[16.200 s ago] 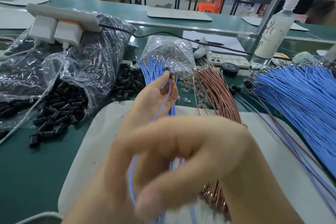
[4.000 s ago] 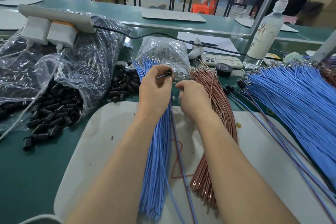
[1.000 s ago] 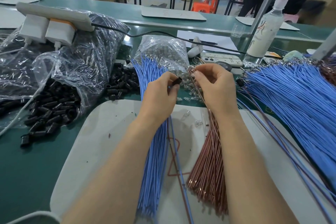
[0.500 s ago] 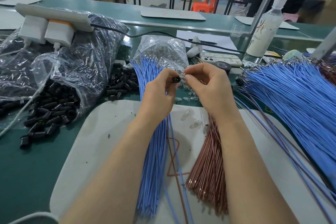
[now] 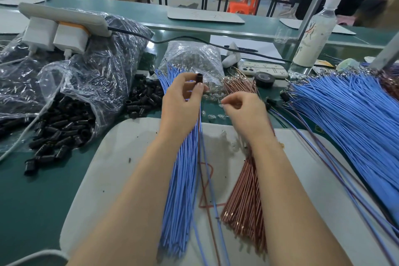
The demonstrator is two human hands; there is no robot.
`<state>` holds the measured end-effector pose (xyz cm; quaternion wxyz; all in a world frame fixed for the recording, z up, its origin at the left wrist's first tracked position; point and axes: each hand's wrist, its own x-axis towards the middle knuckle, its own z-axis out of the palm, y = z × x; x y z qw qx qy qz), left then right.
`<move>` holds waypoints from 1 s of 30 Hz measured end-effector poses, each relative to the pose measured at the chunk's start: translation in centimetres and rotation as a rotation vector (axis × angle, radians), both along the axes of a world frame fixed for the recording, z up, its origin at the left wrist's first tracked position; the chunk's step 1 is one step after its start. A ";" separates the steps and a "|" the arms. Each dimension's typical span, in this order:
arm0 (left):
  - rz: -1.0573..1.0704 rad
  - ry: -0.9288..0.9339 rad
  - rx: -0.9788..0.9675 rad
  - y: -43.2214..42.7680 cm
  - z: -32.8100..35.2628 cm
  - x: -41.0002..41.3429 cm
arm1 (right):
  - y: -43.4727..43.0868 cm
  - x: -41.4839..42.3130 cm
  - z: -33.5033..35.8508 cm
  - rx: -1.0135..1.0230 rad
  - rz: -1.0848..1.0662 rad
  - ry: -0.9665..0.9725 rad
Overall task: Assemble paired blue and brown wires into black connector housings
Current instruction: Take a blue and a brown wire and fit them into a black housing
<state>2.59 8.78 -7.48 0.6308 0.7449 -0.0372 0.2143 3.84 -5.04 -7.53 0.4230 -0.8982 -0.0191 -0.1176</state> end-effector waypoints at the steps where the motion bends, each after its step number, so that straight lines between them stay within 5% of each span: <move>1: -0.008 0.011 -0.056 0.1 0.1 0.0 | 0.2 0.1 -0.3 -0.027 0.005 0.037; 8: -0.097 0.144 -0.281 0.4 0.9 -0.3 | 0.2 -0.3 0.1 -0.142 0.059 0.103; 11: -0.130 0.204 -0.250 0.4 0.7 -0.3 | -0.3 -0.8 1.2 -0.211 0.050 0.080; 16: -0.138 0.180 -0.170 0.2 0.4 -0.3 | 0.4 -1.8 2.1 -0.487 0.138 0.366; 21: -0.163 0.152 -0.088 0.1 0.1 -0.3 | 1.3 -2.0 1.8 -0.583 0.137 0.357; 24: -0.175 0.136 -0.028 -0.2 0.1 -0.3 | 0.8 -1.7 2.0 -0.408 0.109 0.269; 30: -0.181 0.092 0.049 -0.4 -0.1 -0.3 | 0.4 -1.8 2.7 0.388 0.060 0.024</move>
